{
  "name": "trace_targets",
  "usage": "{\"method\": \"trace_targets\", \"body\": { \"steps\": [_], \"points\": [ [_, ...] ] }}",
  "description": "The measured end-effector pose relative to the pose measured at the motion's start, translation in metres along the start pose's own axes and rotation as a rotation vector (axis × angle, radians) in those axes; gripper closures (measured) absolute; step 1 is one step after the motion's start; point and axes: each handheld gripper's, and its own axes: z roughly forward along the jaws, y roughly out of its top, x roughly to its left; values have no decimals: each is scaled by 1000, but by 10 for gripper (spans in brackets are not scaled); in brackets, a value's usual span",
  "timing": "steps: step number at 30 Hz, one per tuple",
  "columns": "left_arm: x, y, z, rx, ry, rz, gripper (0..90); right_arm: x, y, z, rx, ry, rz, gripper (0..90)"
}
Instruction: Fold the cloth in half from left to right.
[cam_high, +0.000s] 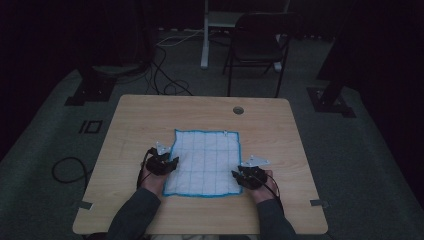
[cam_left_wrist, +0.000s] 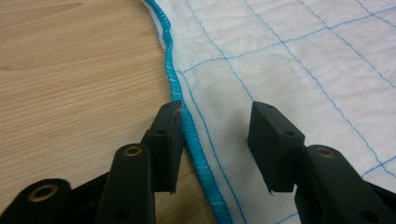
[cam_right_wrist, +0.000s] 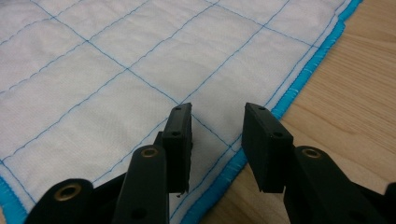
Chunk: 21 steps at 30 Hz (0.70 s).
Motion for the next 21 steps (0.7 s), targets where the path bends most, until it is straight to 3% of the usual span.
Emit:
{"method": "trace_targets", "body": {
  "steps": [6, 13, 21],
  "points": [
    [-1, -1, -1, -5, -8, -10, 658, -2, 0, 0, 1, 21, 27, 632],
    [2, -2, -4, 3, -28, -15, 834, -1, 1, 0, 3, 55, 36, 636],
    [6, -4, -7, 15, -44, 5, 863, 0, 2, -1, -2, 48, 26, 622]
  ]
}}
